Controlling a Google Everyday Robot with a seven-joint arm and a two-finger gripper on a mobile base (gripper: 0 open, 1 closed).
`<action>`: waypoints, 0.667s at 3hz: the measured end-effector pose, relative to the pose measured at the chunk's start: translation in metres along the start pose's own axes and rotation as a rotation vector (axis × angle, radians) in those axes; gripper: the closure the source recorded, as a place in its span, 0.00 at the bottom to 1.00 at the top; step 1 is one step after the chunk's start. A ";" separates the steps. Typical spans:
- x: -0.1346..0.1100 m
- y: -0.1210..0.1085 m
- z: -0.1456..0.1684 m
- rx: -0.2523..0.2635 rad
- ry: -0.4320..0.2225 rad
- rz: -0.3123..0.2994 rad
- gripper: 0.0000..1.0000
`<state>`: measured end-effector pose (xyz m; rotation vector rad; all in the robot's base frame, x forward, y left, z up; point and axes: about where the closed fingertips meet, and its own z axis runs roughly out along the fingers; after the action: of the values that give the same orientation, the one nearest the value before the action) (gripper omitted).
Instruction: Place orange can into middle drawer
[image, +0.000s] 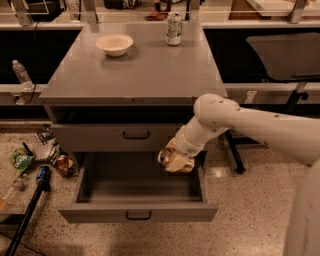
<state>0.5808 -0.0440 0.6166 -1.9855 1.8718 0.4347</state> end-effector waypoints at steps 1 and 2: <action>-0.002 -0.002 0.005 0.001 0.011 -0.020 1.00; 0.010 0.011 0.038 -0.018 -0.054 0.023 1.00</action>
Offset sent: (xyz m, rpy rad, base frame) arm -0.0056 0.0192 -0.1356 0.1951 0.0654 -0.1011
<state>0.5713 -0.0357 0.5774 -1.9458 1.8661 0.5084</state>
